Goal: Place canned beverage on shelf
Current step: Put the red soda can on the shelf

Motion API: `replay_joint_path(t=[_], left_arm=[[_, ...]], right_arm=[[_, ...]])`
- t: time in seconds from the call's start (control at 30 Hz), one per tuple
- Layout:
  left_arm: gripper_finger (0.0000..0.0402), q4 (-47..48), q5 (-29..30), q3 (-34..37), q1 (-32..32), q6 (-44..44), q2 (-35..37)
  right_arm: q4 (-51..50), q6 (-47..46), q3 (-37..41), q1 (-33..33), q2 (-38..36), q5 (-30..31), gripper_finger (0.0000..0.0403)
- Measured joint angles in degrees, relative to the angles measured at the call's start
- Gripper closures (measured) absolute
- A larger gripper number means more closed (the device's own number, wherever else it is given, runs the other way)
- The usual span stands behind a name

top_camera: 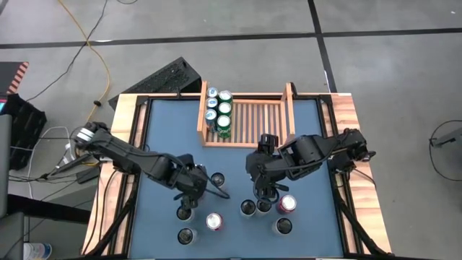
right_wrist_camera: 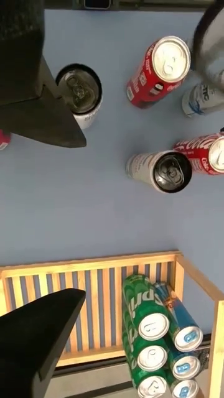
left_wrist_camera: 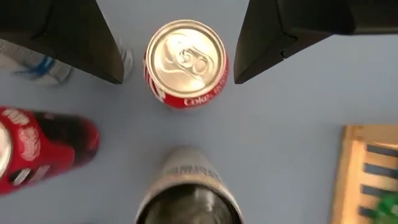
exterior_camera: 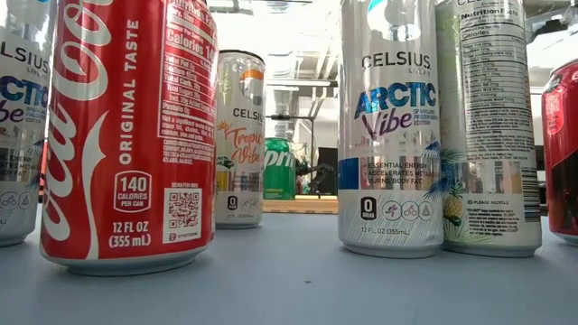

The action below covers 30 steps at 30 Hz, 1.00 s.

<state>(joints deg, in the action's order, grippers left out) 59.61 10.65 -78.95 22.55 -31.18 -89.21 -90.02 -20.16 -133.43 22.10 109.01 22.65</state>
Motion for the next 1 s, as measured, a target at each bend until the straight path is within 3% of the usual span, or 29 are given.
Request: replay_joint_path(t=[0.27,0.57,1.0], left_arm=[[0.0096,-0.23,-5.69,1.18,-2.43,0.93,-0.05],[0.0094,0.21,-3.25,1.44,-2.93,2.49,-0.49],[0.0094,1.03,-1.46,1.59,-0.37,-2.88,-2.73]], right_arm=[[-0.02,-1.03,0.0,1.91,0.0,0.04,0.0026],[-0.01,-2.54,0.0,3.11,0.0,0.65,0.0026],[0.01,-1.96,0.0,2.51,0.01,1.49,0.0026]])
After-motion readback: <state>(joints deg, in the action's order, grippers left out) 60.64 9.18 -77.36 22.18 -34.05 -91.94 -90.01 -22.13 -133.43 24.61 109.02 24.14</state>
